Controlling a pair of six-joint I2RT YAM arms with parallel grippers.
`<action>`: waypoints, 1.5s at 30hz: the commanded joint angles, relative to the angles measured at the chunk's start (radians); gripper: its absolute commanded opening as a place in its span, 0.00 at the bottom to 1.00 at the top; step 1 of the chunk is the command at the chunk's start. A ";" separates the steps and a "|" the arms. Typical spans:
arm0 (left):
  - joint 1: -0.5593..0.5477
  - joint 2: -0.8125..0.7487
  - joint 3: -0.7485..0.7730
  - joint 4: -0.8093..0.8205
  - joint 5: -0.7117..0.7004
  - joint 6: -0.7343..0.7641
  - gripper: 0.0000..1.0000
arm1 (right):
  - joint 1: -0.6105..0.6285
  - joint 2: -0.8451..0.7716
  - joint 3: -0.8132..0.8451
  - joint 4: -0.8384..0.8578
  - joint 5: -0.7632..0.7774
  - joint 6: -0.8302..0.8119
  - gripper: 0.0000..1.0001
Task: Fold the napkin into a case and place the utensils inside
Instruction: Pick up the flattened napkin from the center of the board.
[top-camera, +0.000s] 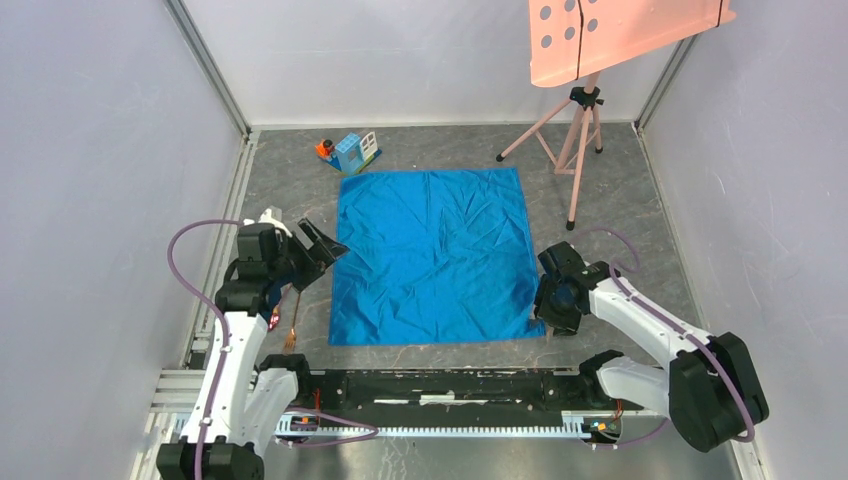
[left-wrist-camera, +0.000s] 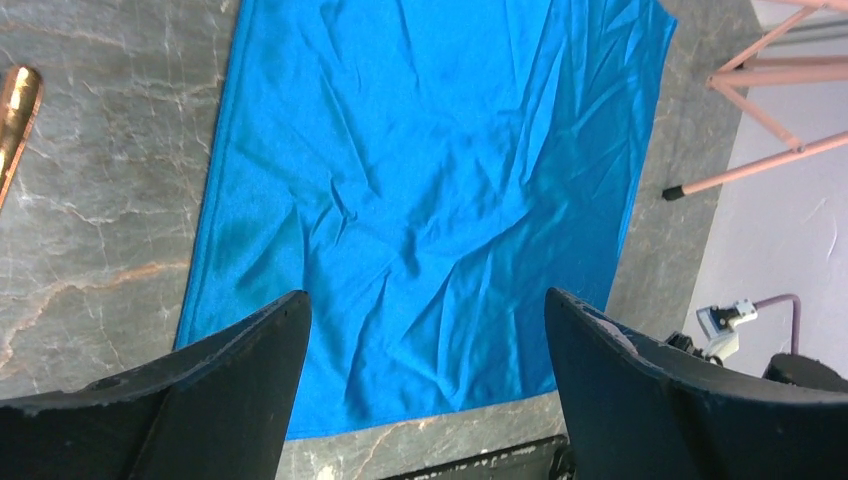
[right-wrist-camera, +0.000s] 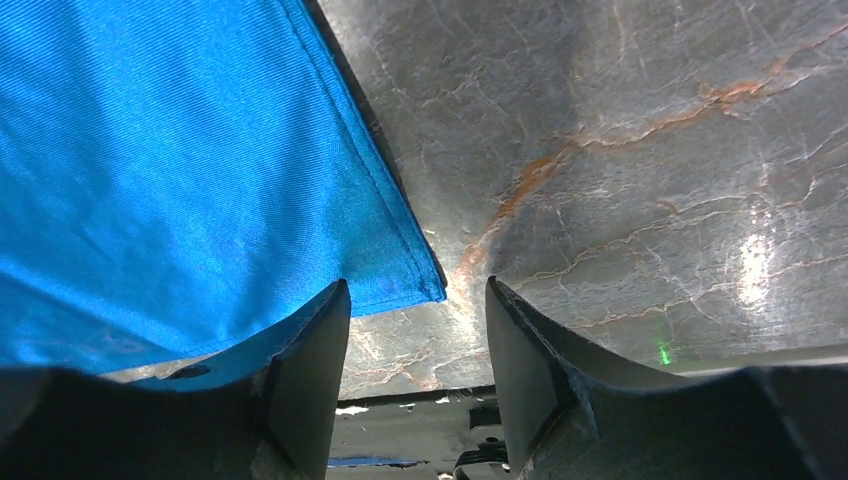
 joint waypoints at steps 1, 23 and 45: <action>-0.054 -0.026 -0.013 -0.007 -0.023 -0.012 0.91 | -0.003 0.022 0.036 -0.004 0.042 0.072 0.58; -0.140 -0.087 -0.007 -0.196 -0.244 -0.113 1.00 | 0.029 0.119 0.005 0.017 0.045 0.265 0.52; -0.767 0.118 -0.039 -0.581 -0.728 -0.777 0.69 | 0.031 0.024 -0.096 0.101 0.115 0.352 0.00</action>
